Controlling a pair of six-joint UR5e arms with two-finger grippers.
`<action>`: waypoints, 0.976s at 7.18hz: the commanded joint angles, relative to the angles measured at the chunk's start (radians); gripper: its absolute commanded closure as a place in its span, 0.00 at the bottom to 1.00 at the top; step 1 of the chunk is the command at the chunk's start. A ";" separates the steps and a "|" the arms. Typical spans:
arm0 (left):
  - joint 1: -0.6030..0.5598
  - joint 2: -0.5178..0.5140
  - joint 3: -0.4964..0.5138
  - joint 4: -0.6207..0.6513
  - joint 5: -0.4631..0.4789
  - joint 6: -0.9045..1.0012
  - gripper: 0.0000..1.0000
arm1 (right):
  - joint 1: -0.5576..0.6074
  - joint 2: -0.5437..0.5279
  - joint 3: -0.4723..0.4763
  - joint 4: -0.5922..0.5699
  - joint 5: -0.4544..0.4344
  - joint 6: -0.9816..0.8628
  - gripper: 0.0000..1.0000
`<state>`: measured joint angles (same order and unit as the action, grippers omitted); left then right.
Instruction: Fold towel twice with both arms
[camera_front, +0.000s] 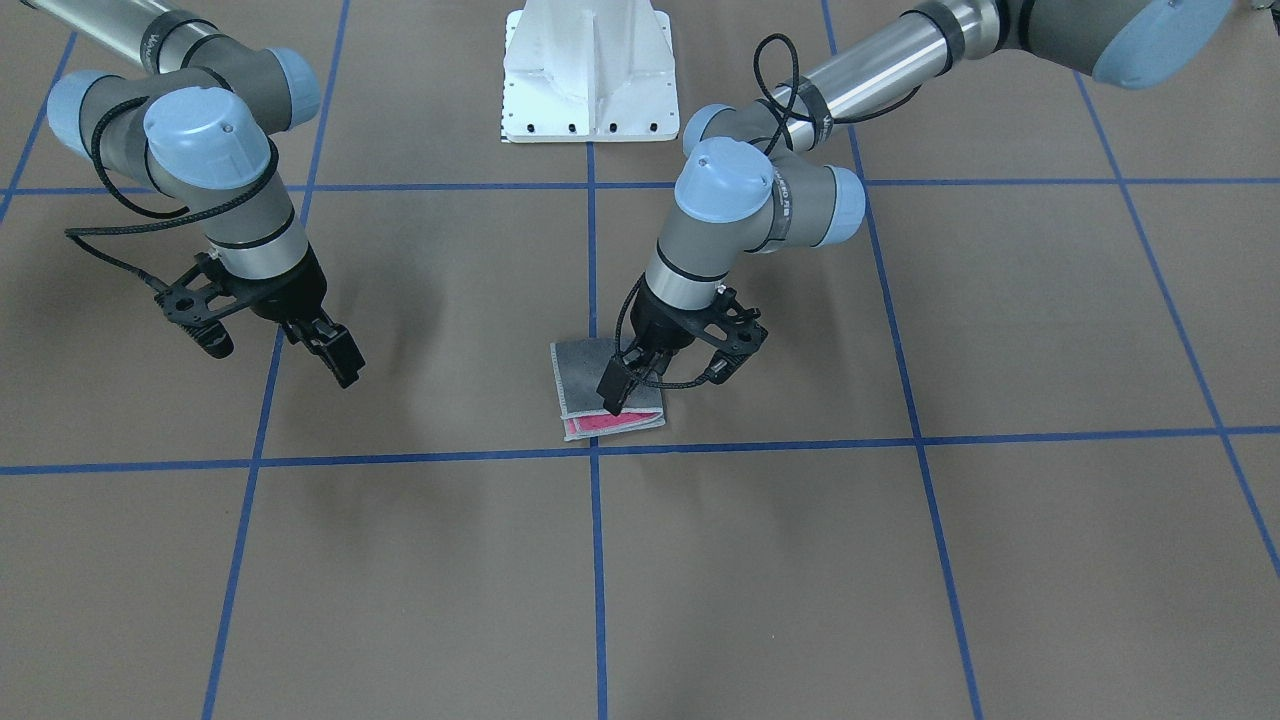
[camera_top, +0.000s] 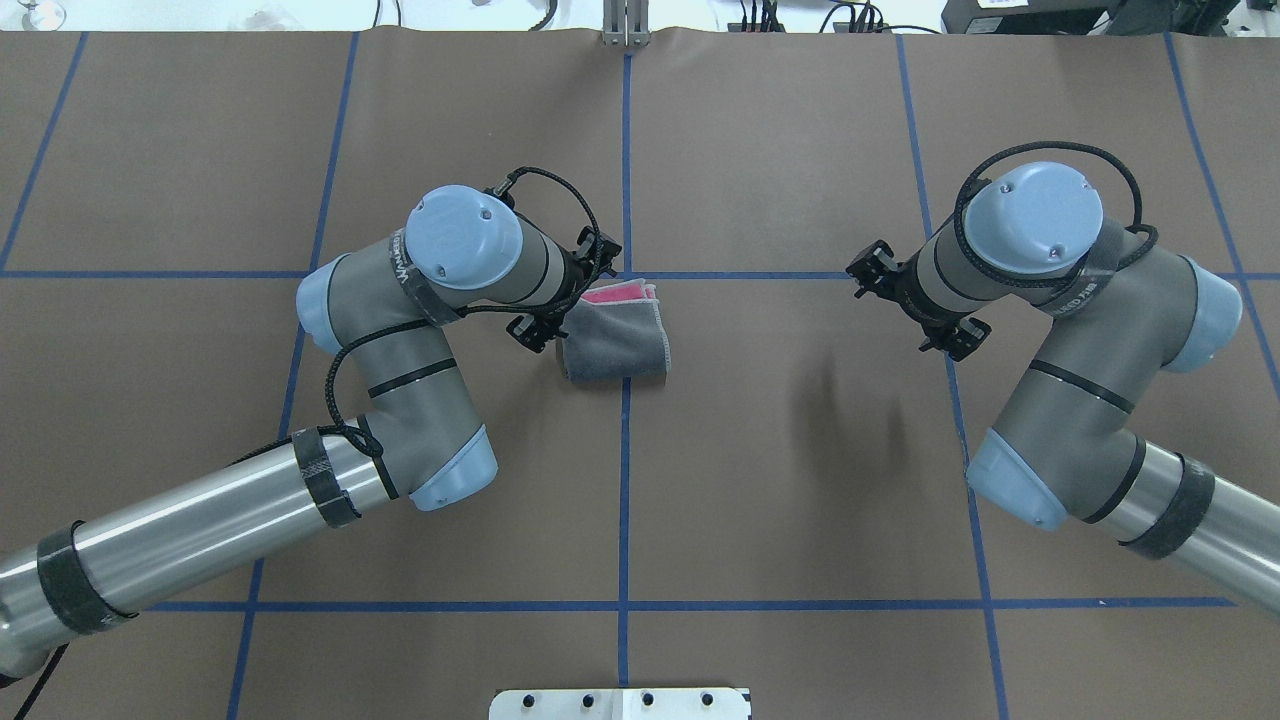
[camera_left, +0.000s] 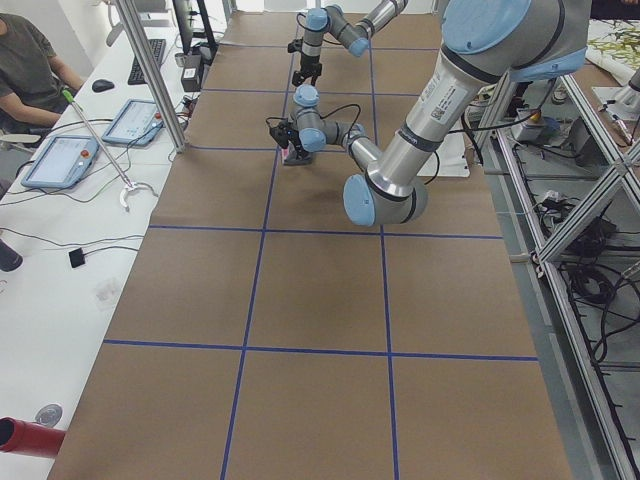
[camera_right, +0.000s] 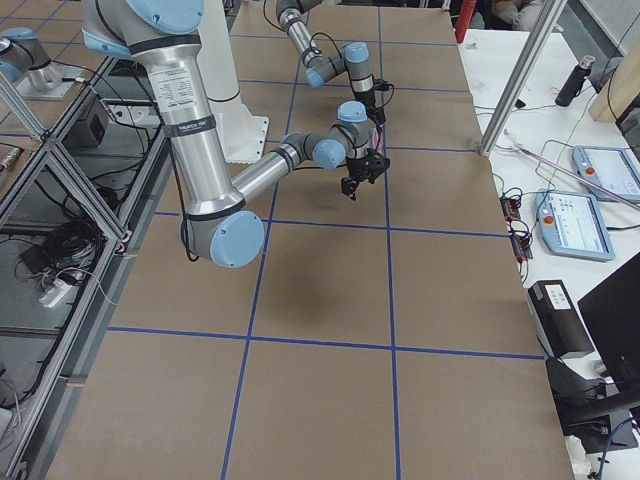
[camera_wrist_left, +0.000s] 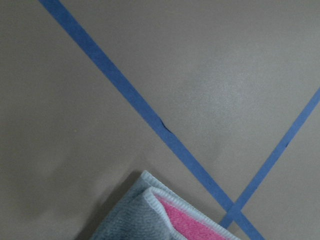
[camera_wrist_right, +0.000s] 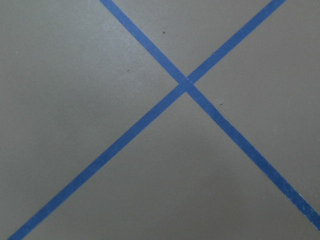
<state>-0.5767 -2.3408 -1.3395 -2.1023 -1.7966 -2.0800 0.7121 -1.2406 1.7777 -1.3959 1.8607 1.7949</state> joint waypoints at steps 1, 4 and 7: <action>0.004 -0.008 -0.007 0.008 -0.004 -0.011 0.00 | 0.000 0.001 -0.001 0.000 0.000 0.001 0.00; 0.024 -0.038 0.020 0.010 0.000 -0.017 0.00 | 0.000 -0.002 -0.004 0.000 0.000 -0.002 0.00; 0.028 -0.014 0.016 0.010 -0.001 -0.015 0.00 | 0.000 -0.002 -0.004 0.000 0.000 -0.003 0.00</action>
<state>-0.5518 -2.3662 -1.3219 -2.0924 -1.7977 -2.0956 0.7118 -1.2425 1.7734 -1.3963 1.8607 1.7926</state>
